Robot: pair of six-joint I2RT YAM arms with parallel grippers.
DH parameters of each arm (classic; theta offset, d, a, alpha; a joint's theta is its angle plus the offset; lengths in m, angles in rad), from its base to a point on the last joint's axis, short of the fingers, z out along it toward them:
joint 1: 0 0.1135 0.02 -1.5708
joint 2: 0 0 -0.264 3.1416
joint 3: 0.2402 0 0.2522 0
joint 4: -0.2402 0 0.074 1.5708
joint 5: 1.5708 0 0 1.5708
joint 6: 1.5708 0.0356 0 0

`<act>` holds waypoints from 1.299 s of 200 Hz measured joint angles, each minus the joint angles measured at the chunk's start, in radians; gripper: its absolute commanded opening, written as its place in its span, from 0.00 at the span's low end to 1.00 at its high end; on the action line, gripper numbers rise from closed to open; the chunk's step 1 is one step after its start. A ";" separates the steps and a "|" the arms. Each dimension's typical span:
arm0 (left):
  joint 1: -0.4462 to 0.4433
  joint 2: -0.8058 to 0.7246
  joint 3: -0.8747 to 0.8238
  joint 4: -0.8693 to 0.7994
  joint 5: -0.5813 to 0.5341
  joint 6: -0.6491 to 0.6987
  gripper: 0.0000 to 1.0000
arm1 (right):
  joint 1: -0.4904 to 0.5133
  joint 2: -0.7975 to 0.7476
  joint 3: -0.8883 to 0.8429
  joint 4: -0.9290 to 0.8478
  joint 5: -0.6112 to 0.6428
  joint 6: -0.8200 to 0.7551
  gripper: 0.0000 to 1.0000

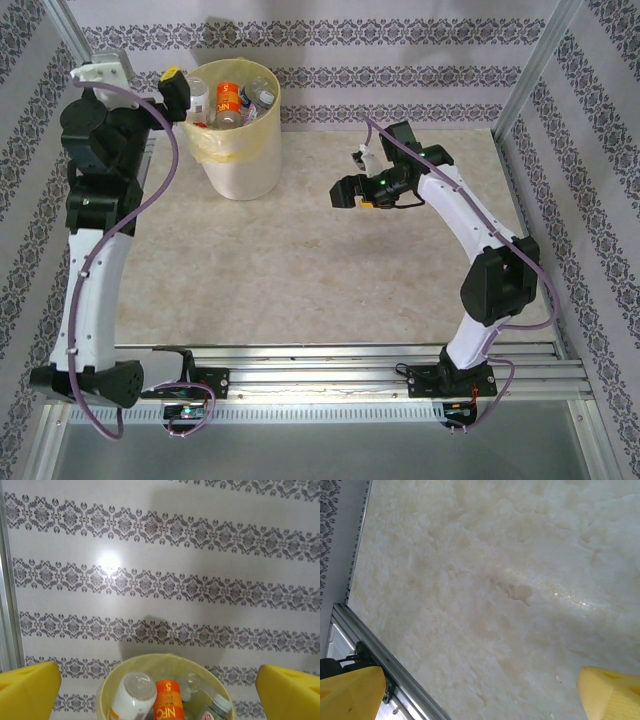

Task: Throw the plastic bottles in the bin

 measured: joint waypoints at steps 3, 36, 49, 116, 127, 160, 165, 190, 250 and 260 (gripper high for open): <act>0.000 -0.010 -0.003 -0.008 0.006 0.002 1.00 | 0.000 -0.003 -0.002 0.000 0.000 0.000 0.98; 0.000 -0.124 -0.069 -0.099 0.050 0.003 1.00 | 0.000 -0.035 -0.019 0.000 0.001 -0.008 0.98; 0.000 -0.167 -0.106 -0.151 0.053 0.003 1.00 | 0.000 -0.046 -0.023 0.000 0.002 -0.011 0.98; 0.000 -0.340 -0.337 -0.457 -0.004 0.011 1.00 | -0.016 -0.142 -0.060 0.017 0.031 -0.027 0.98; 0.000 -0.373 -0.393 -0.478 -0.012 0.002 1.00 | -0.027 -0.167 -0.074 0.027 0.040 -0.029 0.98; 0.000 -0.430 -0.575 -0.488 -0.043 -0.037 1.00 | -0.064 -0.229 -0.114 0.058 0.092 -0.028 0.98; 0.000 -0.431 -0.603 -0.485 -0.054 -0.045 1.00 | -0.070 -0.236 -0.116 0.064 0.100 -0.026 0.98; 0.000 -0.406 -0.723 -0.443 -0.091 -0.071 1.00 | -0.099 -0.264 -0.127 0.089 0.132 -0.025 0.98; 0.000 -0.343 -1.058 -0.040 -0.150 -0.103 1.00 | -0.148 -0.338 -0.233 0.123 0.222 -0.023 0.98; 0.000 -0.329 -1.090 0.033 -0.154 -0.099 1.00 | -0.159 -0.358 -0.254 0.133 0.246 -0.023 0.98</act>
